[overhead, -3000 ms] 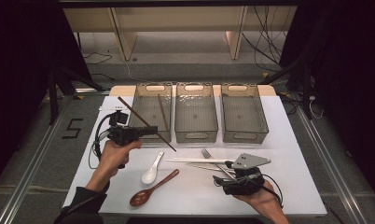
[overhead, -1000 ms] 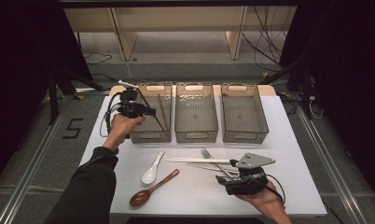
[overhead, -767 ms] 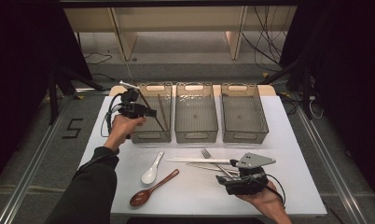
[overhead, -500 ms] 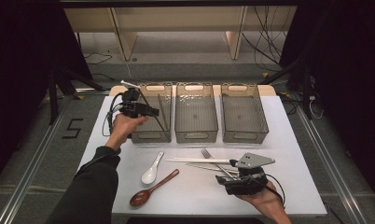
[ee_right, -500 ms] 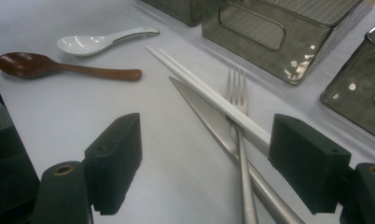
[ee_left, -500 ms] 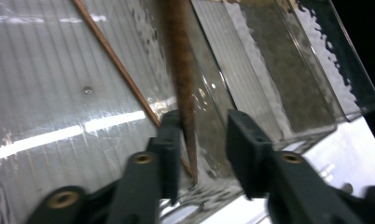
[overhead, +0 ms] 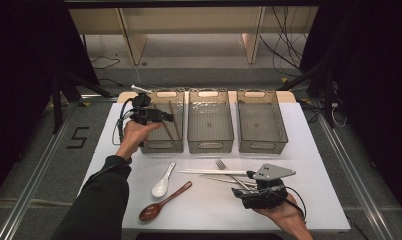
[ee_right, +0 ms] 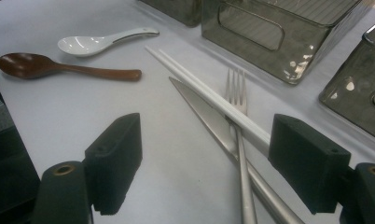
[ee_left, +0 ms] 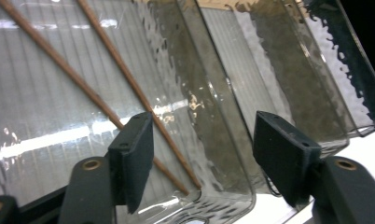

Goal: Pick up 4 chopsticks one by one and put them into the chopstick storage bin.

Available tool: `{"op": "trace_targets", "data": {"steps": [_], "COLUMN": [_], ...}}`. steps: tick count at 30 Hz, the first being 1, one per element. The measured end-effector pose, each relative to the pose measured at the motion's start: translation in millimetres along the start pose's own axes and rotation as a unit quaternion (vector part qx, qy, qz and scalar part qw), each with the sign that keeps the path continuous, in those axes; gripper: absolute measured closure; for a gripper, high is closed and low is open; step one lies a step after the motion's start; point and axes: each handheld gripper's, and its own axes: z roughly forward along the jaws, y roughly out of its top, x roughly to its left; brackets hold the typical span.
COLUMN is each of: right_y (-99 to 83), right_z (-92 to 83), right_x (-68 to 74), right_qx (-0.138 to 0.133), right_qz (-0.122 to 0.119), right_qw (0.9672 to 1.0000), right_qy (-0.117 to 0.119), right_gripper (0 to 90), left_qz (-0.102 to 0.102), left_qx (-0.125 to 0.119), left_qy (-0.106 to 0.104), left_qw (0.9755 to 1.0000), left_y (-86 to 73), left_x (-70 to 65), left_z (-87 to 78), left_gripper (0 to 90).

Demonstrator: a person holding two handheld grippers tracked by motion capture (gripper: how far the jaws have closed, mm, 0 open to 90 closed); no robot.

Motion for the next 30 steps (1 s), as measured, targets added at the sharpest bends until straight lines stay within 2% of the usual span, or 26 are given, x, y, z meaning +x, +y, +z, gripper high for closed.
{"op": "trace_targets", "data": {"steps": [4,7,8,9,12,13,16,17,18,19,22,23,25,28,29,30], "right_y": [-0.2,-0.1,-0.2,-0.1,0.2,0.5,1.3,1.6,1.8,2.2,3.6,4.1,5.2,7.6,8.8,10.1], "right_z": [-0.4,-1.1,-1.0,-1.0,-0.8,-0.6,-0.5,-0.3,0.0,0.3,1.4,1.6,2.2,3.8,4.6,5.4], "right_x": [-0.2,-0.9,-1.2,-1.4,-2.0,-2.3,-3.0,-3.1,-3.3,-3.4,-4.5,-5.1,-6.5,-8.3,-9.1,-10.1], "right_qx": [0.000,0.001,0.000,0.001,0.001,0.001,0.002,0.002,0.002,0.003,0.006,0.007,0.008,0.011,0.014,0.017], "right_qz": [0.001,0.001,0.001,0.002,0.001,0.001,0.001,0.002,0.001,0.000,-0.003,-0.001,-0.001,-0.001,-0.004,-0.007], "right_qw": [1.0000,1.0000,1.0000,1.0000,1.0000,1.0000,1.0000,1.0000,1.0000,1.0000,1.0000,1.0000,1.0000,0.9999,0.9999,0.9998], "right_qy": [-0.001,-0.001,-0.001,-0.002,-0.003,-0.004,-0.005,-0.005,-0.005,-0.005,-0.005,-0.005,-0.005,-0.004,-0.005,-0.007], "right_gripper": [26.4,26.4,26.4,26.4,26.4,26.4,26.4,26.4,26.4,26.4,26.4,26.4,26.4,26.4,26.4,26.4], "left_qz": [0.004,0.012,0.012,0.024,0.029,0.035,0.045,0.051,0.051,0.060,0.069,0.079,0.088,0.093,0.100,0.100], "left_qx": [-0.015,-0.038,-0.038,-0.045,-0.058,-0.070,-0.074,-0.081,-0.081,-0.088,-0.090,-0.092,-0.094,-0.095,-0.097,-0.097], "left_qy": [-0.014,-0.036,-0.036,-0.045,-0.054,-0.065,-0.066,-0.073,-0.073,-0.076,-0.078,-0.085,-0.089,-0.091,-0.096,-0.096], "left_qw": [0.9998,0.9986,0.9986,0.9977,0.9965,0.9949,0.9940,0.9927,0.9927,0.9914,0.9904,0.9890,0.9877,0.9869,0.9855,0.9855], "left_y": [-2.9,-9.8,-9.8,-14.8,-21.0,-29.3,-37.4,-45.3,-45.3,-54.4,-63.3,-72.2,-80.5,-88.1,-95.6,-95.6], "left_x": [-5.5,-11.2,-11.2,-14.5,-17.7,-21.1,-24.6,-27.0,-27.0,-29.7,-32.1,-34.1,-35.3,-36.1,-35.8,-35.8], "left_z": [-7.4,-19.1,-19.1,-25.3,-32.6,-38.1,-41.8,-45.0,-45.0,-47.6,-49.2,-50.8,-52.3,-52.9,-54.1,-54.1], "left_gripper": [30.2,24.4,23.0,21.6,19.5,19.5,18.1,18.0,17.9,17.7,17.2,17.2,17.2,17.2,17.2,17.2]}}
